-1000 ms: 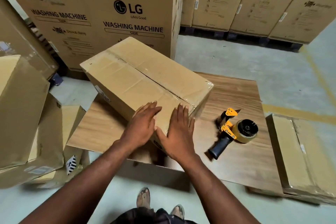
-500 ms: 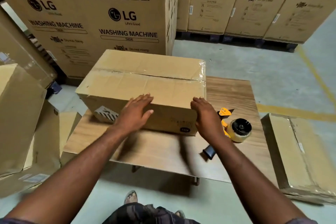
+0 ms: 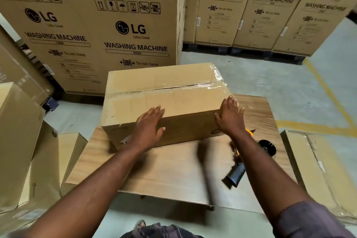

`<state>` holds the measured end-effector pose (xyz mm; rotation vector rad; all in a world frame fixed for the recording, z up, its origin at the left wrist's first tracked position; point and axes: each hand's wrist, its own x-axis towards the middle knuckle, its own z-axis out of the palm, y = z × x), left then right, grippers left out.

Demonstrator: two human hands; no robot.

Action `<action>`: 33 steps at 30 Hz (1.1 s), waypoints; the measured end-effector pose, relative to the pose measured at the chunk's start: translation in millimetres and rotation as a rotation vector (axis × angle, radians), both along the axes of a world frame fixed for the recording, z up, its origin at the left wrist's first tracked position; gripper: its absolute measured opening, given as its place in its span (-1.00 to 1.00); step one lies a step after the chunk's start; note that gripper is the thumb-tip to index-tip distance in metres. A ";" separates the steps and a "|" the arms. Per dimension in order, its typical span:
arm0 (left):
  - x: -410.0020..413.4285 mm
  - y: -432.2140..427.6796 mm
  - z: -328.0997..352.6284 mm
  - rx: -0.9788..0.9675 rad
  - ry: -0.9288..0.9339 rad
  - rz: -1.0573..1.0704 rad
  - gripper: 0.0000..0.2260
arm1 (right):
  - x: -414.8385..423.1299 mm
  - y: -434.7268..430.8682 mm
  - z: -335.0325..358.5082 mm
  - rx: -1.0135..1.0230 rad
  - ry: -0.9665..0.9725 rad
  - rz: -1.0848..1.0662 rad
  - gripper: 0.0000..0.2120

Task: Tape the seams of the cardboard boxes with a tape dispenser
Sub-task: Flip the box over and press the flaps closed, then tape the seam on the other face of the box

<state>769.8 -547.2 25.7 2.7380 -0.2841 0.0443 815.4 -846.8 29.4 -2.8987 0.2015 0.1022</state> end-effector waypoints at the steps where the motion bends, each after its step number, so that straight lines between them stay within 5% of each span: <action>1: 3.9 3.7 3.3 0.005 -0.004 -0.022 -0.39 | 9.4 6.0 8.3 -0.005 0.027 -0.045 -0.35; 9: 9.1 129.6 -5.8 0.235 0.034 0.101 -0.15 | -58.7 129.3 -7.7 0.296 0.085 0.014 -0.03; 15: -4.7 79.3 -3.5 0.101 0.025 0.165 -0.16 | 5.7 93.2 2.9 0.263 0.108 -0.024 -0.15; 19: -28.3 24.4 3.4 0.049 0.036 0.016 -0.27 | 37.9 92.5 19.3 0.235 0.068 -0.130 -0.26; 24: -0.3 52.9 5.2 -0.203 -0.021 -0.045 -0.42 | -30.7 216.2 6.1 0.064 0.089 0.227 -0.28; 29: 33.7 95.5 -2.3 -0.037 0.055 -0.057 -0.52 | -56.3 247.4 -5.4 -0.039 -0.010 0.310 -0.14; 33: 21.5 87.6 -0.7 -0.010 0.004 -0.060 -0.39 | -51.4 215.5 -20.2 -0.071 -0.109 0.435 -0.28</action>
